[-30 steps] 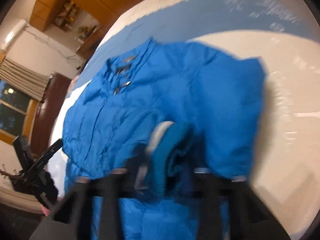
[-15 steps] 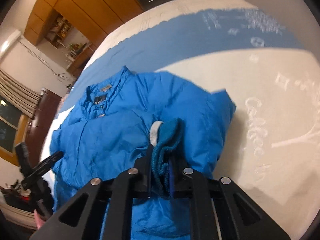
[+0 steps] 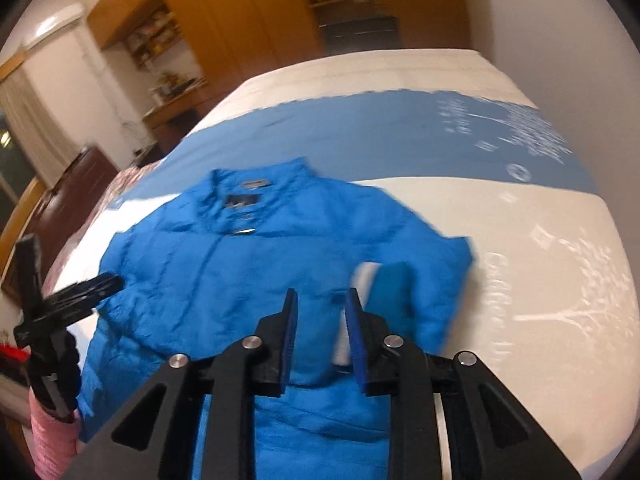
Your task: Fold large clothes
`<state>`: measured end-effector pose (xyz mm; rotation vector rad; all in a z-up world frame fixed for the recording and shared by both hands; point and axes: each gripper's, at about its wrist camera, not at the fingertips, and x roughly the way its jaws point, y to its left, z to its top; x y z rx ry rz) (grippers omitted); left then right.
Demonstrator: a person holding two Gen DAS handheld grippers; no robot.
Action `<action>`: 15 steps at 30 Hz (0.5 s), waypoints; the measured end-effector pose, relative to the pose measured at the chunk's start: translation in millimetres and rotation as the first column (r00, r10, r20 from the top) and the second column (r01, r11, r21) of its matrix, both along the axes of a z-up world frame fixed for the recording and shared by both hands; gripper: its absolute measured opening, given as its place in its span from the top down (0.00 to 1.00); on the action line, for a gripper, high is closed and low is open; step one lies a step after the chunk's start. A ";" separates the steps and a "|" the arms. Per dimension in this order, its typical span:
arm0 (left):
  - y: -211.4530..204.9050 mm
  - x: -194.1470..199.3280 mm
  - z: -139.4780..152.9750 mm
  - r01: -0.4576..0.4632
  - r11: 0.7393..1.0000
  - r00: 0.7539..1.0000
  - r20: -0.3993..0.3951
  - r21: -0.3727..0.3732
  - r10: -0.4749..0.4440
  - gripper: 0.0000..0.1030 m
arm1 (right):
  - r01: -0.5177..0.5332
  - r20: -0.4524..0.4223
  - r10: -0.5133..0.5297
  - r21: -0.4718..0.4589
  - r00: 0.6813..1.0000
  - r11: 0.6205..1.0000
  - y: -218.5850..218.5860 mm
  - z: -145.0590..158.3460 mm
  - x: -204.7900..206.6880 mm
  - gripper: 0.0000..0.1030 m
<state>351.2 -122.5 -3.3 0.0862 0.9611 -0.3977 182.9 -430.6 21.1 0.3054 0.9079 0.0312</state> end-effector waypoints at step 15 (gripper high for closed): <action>-10.6 -8.4 -40.1 0.017 0.995 0.998 0.060 0.099 -0.023 0.41 | 0.030 -0.054 -0.029 0.035 0.998 0.999 -3.6 -67.3 19.4 0.85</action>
